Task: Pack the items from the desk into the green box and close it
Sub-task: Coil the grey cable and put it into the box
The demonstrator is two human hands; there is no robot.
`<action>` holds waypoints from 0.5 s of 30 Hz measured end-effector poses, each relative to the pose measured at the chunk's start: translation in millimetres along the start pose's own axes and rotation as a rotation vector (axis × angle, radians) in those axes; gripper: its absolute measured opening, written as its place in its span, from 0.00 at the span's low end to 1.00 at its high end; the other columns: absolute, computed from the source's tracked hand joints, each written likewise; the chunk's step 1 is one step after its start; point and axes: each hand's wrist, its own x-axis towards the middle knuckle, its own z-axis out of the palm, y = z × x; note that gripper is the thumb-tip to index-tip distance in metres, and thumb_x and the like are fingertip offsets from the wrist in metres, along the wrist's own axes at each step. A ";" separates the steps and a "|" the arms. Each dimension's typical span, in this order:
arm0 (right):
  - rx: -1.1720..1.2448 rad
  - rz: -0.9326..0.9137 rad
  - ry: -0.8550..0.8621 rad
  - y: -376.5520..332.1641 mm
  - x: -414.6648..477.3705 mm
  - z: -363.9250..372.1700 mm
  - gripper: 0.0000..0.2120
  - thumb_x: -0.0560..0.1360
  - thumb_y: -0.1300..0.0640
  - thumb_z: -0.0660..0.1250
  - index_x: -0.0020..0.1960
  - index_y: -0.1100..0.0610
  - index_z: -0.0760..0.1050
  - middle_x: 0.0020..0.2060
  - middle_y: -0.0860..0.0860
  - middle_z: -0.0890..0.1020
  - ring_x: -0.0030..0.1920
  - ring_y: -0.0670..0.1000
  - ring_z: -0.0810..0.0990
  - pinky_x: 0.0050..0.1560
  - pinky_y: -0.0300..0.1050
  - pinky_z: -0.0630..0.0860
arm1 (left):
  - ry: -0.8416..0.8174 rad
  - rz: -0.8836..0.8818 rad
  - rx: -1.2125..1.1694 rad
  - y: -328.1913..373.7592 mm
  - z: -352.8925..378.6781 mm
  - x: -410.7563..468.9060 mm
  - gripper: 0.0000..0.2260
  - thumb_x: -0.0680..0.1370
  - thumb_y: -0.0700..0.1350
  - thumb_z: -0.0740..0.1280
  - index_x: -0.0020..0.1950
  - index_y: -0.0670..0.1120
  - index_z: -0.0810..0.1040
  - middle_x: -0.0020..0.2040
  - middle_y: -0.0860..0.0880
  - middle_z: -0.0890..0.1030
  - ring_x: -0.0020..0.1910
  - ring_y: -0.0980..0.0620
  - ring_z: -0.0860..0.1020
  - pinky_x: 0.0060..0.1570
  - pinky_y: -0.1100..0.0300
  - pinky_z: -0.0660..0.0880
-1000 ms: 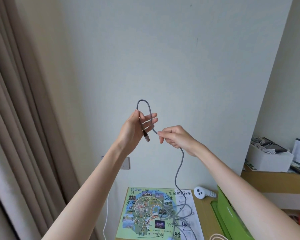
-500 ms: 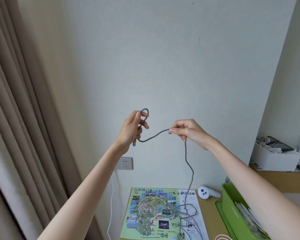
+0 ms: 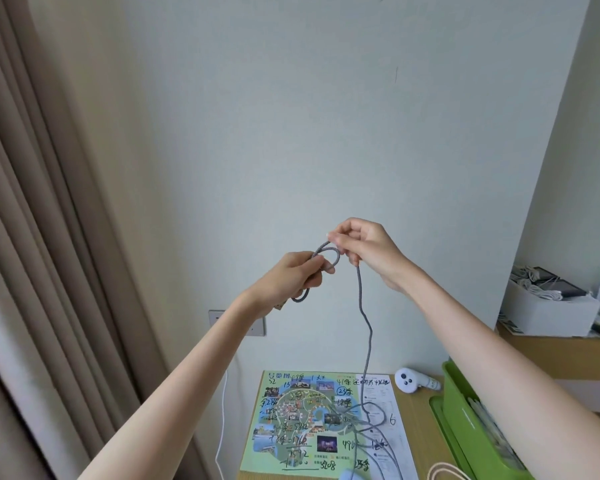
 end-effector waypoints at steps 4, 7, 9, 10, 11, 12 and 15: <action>0.122 0.149 -0.077 17.5 -8.4 -1.2 0.18 0.81 0.45 0.60 0.46 0.58 0.78 0.30 0.49 0.71 0.28 0.48 0.68 0.35 0.39 0.71 | 0.114 0.040 -0.089 0.5 -6.3 2.1 0.14 0.83 0.48 0.55 0.49 0.46 0.78 0.29 0.57 0.66 0.25 0.57 0.60 0.27 0.64 0.57; 0.097 0.165 -0.087 26.1 -14.9 2.5 0.20 0.82 0.46 0.57 0.44 0.59 0.78 0.29 0.47 0.66 0.28 0.47 0.65 0.34 0.37 0.68 | 0.251 0.058 -0.159 -1.1 -12.2 6.8 0.14 0.83 0.48 0.56 0.48 0.46 0.79 0.30 0.57 0.69 0.24 0.58 0.62 0.28 0.64 0.59; 0.107 0.165 -0.115 25.5 -17.0 6.8 0.19 0.83 0.48 0.56 0.42 0.58 0.76 0.28 0.47 0.64 0.27 0.47 0.62 0.33 0.38 0.64 | 0.329 0.062 -0.158 -2.3 -11.2 10.1 0.14 0.83 0.48 0.56 0.48 0.48 0.80 0.35 0.55 0.71 0.26 0.60 0.65 0.30 0.64 0.61; 0.119 0.168 -0.134 23.6 -17.4 9.5 0.19 0.83 0.48 0.56 0.41 0.58 0.75 0.28 0.47 0.64 0.27 0.47 0.62 0.32 0.39 0.63 | 0.358 0.056 -0.155 -3.2 -8.7 11.5 0.14 0.83 0.48 0.56 0.49 0.48 0.80 0.38 0.54 0.71 0.28 0.60 0.67 0.31 0.64 0.62; 0.130 0.174 -0.153 20.9 -17.1 12.7 0.19 0.83 0.48 0.56 0.40 0.58 0.75 0.28 0.47 0.64 0.27 0.47 0.61 0.31 0.39 0.61 | 0.380 0.048 -0.160 -3.6 -5.2 12.8 0.14 0.82 0.48 0.56 0.50 0.49 0.80 0.39 0.54 0.70 0.30 0.59 0.67 0.32 0.63 0.63; 0.140 0.179 -0.172 18.0 -16.8 15.8 0.19 0.83 0.48 0.56 0.39 0.58 0.74 0.28 0.48 0.64 0.27 0.47 0.60 0.30 0.39 0.60 | 0.394 0.042 -0.176 -3.5 -1.7 13.7 0.13 0.82 0.48 0.56 0.51 0.49 0.80 0.40 0.54 0.69 0.30 0.59 0.67 0.32 0.63 0.63; 0.163 0.197 -0.216 11.9 -15.7 22.6 0.20 0.81 0.48 0.57 0.36 0.57 0.72 0.27 0.49 0.63 0.26 0.47 0.59 0.28 0.39 0.58 | 0.370 0.049 -0.276 -0.7 5.0 15.3 0.12 0.81 0.47 0.56 0.52 0.49 0.80 0.39 0.53 0.67 0.27 0.60 0.65 0.27 0.67 0.63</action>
